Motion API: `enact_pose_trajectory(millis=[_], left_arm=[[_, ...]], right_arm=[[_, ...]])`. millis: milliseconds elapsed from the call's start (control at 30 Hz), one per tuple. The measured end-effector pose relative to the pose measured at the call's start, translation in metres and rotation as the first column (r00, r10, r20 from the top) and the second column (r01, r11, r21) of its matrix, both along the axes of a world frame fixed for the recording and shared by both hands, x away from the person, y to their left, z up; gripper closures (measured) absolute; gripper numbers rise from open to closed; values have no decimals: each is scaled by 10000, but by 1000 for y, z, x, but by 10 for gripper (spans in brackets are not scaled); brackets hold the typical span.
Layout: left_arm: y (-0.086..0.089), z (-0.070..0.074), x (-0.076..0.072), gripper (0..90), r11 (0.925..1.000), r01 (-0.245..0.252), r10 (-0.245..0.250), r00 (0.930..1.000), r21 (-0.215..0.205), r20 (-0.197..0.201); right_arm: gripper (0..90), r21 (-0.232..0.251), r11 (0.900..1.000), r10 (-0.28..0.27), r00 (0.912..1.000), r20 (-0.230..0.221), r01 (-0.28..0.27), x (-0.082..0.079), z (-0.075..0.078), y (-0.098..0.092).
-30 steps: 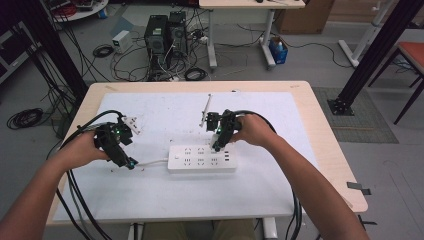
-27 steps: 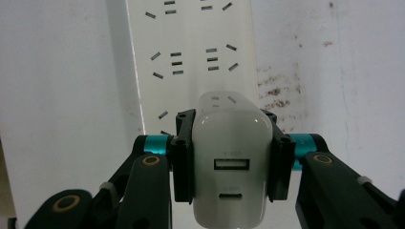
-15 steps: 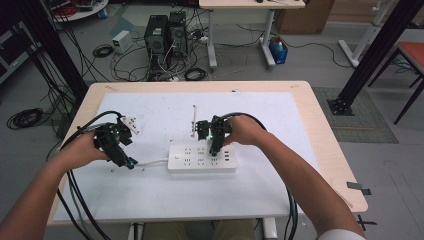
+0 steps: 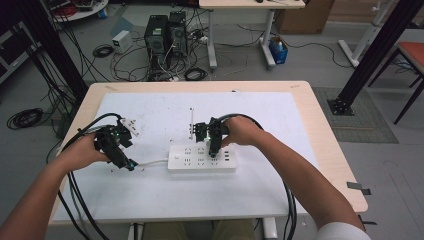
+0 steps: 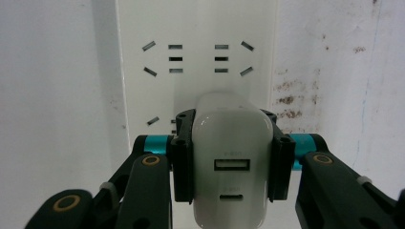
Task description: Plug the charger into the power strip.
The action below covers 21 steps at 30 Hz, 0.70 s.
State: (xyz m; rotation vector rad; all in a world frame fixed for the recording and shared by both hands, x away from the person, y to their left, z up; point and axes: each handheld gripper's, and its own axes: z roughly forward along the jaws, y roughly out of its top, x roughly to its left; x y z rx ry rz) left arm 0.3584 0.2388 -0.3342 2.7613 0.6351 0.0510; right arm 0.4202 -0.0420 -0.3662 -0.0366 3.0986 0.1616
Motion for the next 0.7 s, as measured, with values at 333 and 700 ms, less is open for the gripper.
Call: enact_pose_trajectory(millis=[333, 700], left_arm=[[3, -3, 0, 194, 9999, -125, 125, 9999, -105, -18], [5, -2, -1, 194, 9995, -193, 194, 9998, -232, 70]], right_arm=[[626, 126, 9997, -196, 9986, -495, 202, 7, -1, -2], [628, 456, 9989, -66, 9999, -152, 73, 1, -5, -4]])
